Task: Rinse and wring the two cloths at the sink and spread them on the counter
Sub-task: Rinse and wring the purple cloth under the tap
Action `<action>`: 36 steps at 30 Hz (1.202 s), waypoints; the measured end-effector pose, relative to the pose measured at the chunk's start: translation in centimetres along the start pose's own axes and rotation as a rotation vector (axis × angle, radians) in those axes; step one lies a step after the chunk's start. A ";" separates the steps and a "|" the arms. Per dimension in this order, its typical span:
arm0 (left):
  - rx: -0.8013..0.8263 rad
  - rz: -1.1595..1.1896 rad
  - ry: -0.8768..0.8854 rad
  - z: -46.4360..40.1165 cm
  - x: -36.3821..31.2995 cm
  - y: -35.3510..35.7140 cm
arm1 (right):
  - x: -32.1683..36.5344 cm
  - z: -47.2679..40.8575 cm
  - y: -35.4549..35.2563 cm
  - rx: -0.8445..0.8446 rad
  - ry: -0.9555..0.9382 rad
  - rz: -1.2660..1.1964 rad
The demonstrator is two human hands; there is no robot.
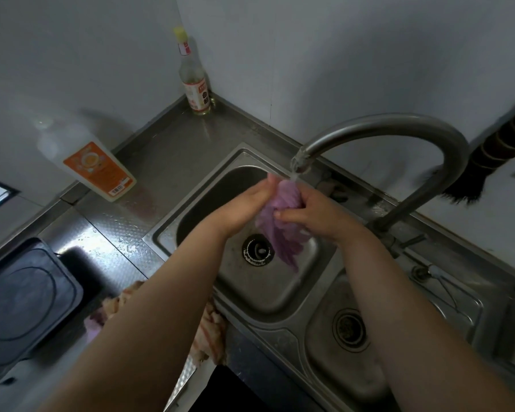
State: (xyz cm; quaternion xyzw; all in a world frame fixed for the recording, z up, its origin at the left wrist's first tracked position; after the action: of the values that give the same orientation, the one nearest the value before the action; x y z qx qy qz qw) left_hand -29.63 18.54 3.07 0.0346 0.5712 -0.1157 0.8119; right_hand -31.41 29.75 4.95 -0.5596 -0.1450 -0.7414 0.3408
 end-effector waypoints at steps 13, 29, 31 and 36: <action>-0.045 -0.508 0.147 1.6 -6.2 1.5 | -4.4 1.1 -2.0 0.012 0.088 0.185; -0.231 -0.672 0.313 5.7 -13.3 3.4 | -6.4 1.6 4.2 0.318 0.237 0.084; -0.339 -0.766 0.305 5.7 -13.5 2.0 | -8.0 1.7 4.4 0.234 0.303 -0.122; -0.430 -0.844 0.042 5.0 -9.1 -2.7 | -9.4 1.8 2.4 0.089 0.439 -0.368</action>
State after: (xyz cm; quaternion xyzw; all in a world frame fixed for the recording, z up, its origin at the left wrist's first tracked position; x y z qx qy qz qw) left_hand -28.54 16.34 13.51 -0.3671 0.5625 -0.3137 0.6711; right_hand -27.15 32.38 -3.60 -0.3347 -0.1993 -0.8870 0.2480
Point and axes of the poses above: each hand's wrist, its own z-axis away from the middle knuckle, its own y-axis out of the palm, x = y × z, the point moved 7 cm from there along -z, towards the middle knuckle, and after that the axes turned 2 degrees about -x, right-handed, at the moved point
